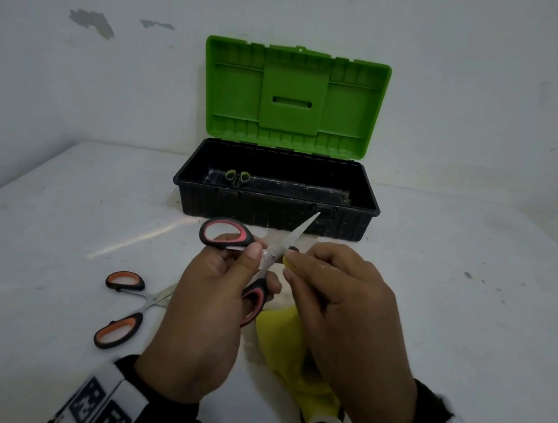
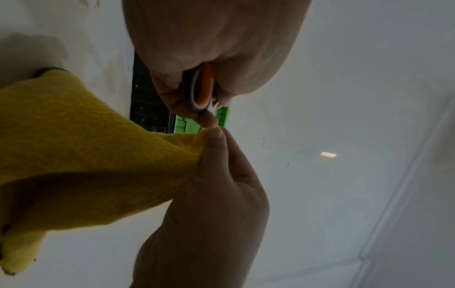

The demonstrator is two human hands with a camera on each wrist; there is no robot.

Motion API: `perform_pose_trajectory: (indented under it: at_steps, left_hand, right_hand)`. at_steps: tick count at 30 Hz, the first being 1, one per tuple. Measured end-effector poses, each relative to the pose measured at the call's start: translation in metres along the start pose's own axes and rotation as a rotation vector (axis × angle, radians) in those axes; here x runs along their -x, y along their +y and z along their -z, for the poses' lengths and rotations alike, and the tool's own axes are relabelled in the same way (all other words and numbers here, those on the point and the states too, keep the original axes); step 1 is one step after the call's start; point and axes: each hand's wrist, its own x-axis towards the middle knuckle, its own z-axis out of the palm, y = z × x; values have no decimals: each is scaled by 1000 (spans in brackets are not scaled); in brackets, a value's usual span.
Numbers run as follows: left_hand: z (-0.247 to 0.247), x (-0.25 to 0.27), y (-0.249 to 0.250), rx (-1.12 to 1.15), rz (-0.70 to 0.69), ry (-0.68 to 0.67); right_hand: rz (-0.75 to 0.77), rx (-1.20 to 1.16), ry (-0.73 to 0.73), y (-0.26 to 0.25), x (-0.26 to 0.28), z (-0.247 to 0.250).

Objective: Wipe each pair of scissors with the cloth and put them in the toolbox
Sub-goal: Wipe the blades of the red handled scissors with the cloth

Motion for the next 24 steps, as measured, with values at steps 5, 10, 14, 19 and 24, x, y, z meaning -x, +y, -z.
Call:
perform_pose_trajectory:
  at_steps: [5,10,14,19,24]
  left_hand:
    - [-3,4,0,-72,-123,29]
    - [-6,2,-3,-84,-187,67]
    - [-10,4,-6,-70,-194,53]
    - [-8,4,-6,-99,-247,73]
    - [-7,3,-7,-113,-232,81]
  right_hand:
    - [-36,-35,59,-4,1,-2]
    - [-22,21,68,-6,3,-2]
    - [28,69,85,-4,2,-5]
    - [161,99,8,-4,-2,-5]
    - [274,189,-150,1,-8,6]
